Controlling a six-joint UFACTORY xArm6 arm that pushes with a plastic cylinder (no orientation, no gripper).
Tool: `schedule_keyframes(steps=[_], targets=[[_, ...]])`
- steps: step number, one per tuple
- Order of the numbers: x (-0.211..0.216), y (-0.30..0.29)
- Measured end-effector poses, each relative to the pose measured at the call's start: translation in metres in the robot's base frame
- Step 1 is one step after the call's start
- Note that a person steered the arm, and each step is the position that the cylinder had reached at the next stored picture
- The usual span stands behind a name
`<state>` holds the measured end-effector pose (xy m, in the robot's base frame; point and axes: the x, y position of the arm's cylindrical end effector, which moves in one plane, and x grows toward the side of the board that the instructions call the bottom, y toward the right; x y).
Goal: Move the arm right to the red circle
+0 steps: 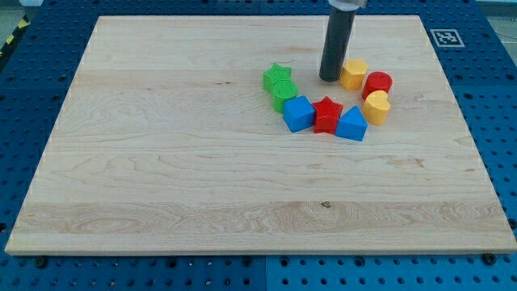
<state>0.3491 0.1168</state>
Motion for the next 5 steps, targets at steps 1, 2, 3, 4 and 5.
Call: schedule_keyframes(steps=[1, 2, 3, 4, 5], targets=[[0.0, 0.014], [-0.014, 0.014], [-0.034, 0.015], [-0.063, 0.03], [-0.076, 0.066]])
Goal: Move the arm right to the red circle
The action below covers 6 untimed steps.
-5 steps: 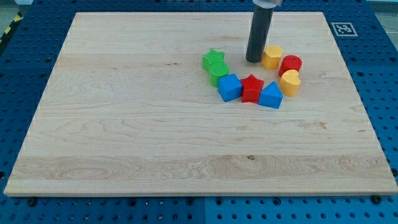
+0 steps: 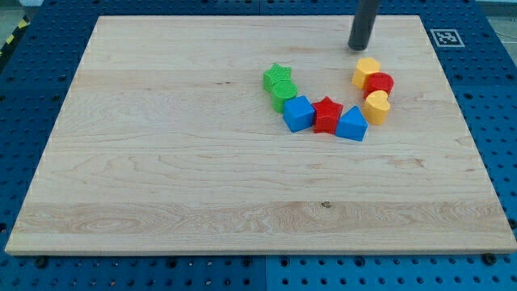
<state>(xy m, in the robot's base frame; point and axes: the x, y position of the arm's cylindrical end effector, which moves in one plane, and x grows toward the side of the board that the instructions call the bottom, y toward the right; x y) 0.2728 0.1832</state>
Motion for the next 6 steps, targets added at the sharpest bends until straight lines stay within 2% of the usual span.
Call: schedule_keyframes(steps=[2, 6], targets=[[0.055, 0.035], [0.105, 0.035]])
